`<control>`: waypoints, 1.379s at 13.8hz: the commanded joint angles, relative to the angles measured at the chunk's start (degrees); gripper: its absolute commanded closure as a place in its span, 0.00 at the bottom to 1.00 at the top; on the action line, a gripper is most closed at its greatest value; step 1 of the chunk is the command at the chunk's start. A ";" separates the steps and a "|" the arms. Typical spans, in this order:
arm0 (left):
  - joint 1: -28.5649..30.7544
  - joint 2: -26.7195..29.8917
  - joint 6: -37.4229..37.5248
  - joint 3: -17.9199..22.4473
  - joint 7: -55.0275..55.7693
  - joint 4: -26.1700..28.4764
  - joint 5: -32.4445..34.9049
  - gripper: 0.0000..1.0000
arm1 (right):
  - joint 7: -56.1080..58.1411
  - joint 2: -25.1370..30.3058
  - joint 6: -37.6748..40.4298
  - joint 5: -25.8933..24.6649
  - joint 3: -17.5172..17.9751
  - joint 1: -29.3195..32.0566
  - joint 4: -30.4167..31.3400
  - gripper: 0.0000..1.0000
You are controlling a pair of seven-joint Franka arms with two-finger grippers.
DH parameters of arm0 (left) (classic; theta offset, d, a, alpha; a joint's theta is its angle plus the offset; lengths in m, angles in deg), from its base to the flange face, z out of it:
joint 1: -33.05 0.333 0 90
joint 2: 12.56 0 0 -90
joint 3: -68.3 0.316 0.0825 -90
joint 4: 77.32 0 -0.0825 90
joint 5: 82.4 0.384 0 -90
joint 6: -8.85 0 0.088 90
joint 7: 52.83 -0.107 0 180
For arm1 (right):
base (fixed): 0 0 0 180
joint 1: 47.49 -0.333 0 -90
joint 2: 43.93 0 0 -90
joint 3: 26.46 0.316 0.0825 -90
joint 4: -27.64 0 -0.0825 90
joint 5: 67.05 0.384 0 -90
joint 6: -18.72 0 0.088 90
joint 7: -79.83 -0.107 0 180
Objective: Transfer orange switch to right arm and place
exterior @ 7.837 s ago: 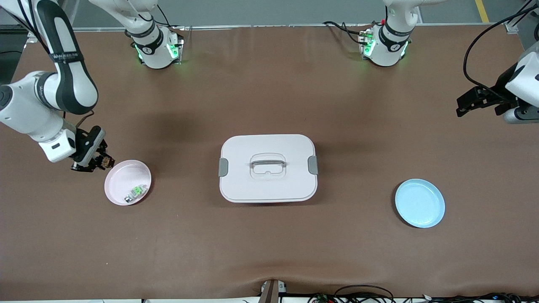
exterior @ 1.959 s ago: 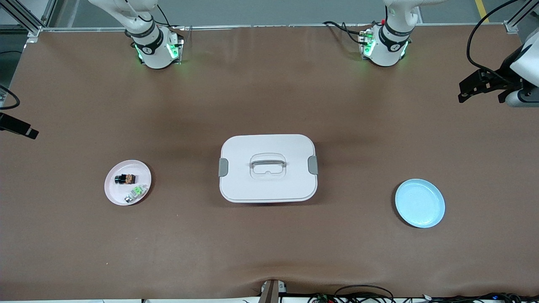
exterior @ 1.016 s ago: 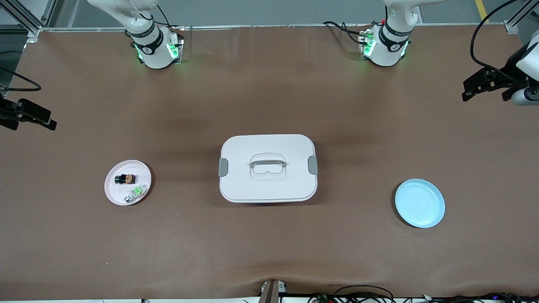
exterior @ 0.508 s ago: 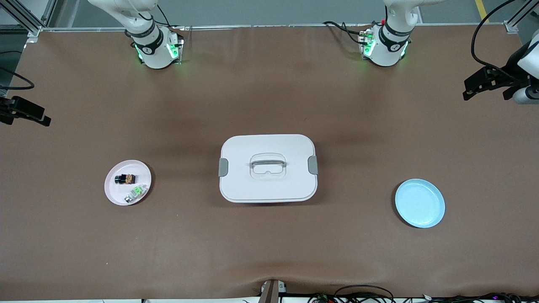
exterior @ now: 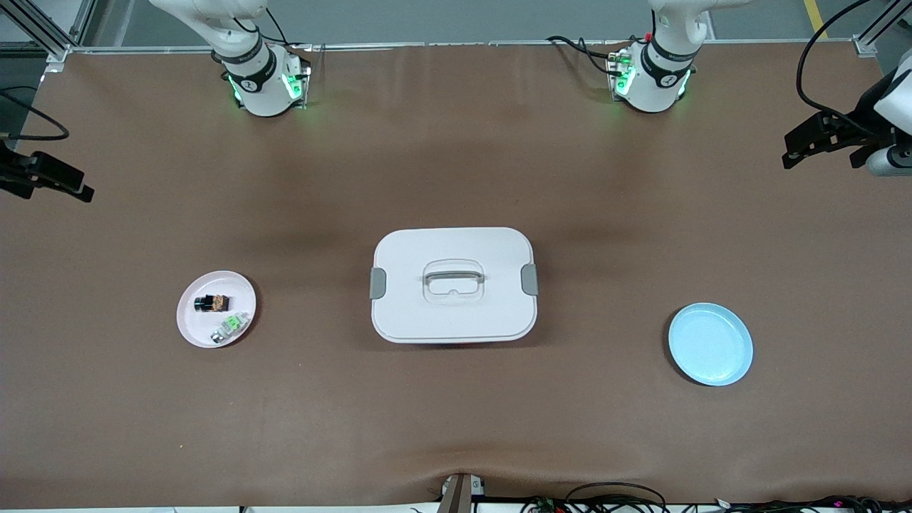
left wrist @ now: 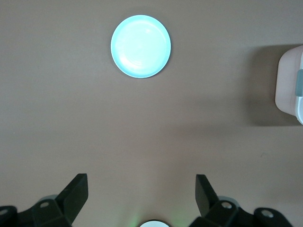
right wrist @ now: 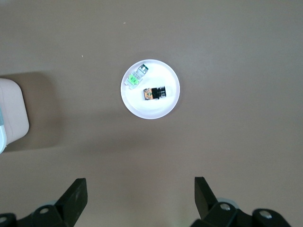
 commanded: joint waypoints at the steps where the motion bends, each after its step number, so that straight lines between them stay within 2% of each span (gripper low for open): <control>1: 0.47 1.99 0.48 -0.16 -1.32 1.11 -0.88 0.00 | 0.91 3.91 -1.80 0.59 0.43 0.20 4.91 0.00; 16: 0.55 1.99 0.48 0.01 -1.49 0.67 -0.88 0.00 | 1.17 4.61 -1.54 0.50 0.61 -1.64 5.00 0.00; 19: 0.47 2.69 0.92 0.01 -1.58 0.84 -0.88 0.00 | 1.17 4.70 -1.54 0.23 -2.45 -5.32 5.00 0.00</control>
